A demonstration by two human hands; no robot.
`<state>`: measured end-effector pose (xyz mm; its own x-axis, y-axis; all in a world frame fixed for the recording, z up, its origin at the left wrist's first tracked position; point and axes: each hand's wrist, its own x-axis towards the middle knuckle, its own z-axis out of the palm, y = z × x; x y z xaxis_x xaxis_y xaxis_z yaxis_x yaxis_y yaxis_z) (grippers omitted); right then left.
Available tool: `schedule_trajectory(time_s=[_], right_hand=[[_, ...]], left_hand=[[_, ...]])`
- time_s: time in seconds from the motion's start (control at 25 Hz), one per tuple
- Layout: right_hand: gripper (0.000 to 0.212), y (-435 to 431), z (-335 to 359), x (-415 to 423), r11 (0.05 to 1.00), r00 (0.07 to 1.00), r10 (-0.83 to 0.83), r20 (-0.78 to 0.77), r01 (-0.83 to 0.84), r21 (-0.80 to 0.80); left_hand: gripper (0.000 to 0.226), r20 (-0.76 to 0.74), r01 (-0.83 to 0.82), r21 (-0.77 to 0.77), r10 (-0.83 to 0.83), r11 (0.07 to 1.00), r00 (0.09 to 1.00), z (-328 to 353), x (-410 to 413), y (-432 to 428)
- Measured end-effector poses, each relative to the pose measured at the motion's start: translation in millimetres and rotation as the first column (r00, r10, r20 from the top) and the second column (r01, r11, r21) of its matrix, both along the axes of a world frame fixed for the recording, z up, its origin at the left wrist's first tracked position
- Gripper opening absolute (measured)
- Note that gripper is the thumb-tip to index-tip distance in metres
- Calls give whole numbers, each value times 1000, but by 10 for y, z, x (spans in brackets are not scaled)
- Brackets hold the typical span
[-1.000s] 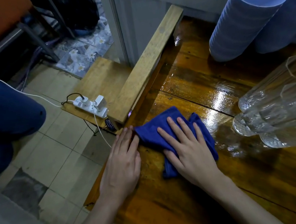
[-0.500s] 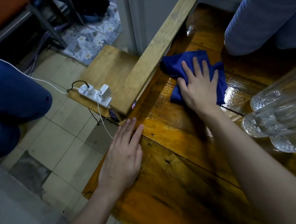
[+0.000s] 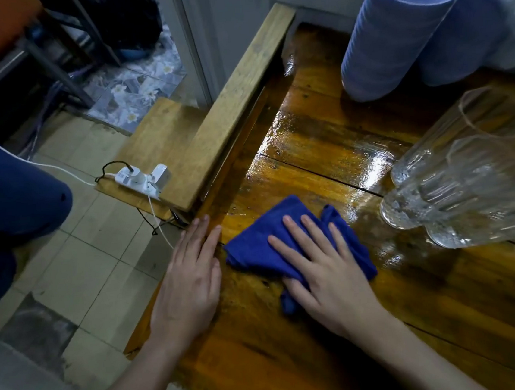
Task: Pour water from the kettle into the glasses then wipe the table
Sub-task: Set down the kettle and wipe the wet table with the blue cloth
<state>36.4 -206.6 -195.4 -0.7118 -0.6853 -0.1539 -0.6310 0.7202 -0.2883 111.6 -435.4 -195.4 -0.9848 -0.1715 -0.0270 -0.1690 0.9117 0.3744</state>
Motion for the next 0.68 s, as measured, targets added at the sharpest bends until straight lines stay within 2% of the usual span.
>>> schedule_trajectory(time_s=[0.28,0.4,0.48,0.68], right_hand=[[65,-328,-130,-985,945,939,-324,-114,327,6],[63,-624,-131,-1054,912,906,-408,-112,410,-1],[64,-725,-90,-779,914,909,-405,-98,406,-7],[62,-488,-11,406,979,977,-205,-55,204,-20]], left_hand=[[51,-45,-2,24,3,1000,999,5,15,-1],[50,-59,-7,13,8,1000,998,-23,14,0],[50,-57,6,6,-6,1000,998,-22,18,10],[47,-53,-10,42,13,999,999,-6,10,18]])
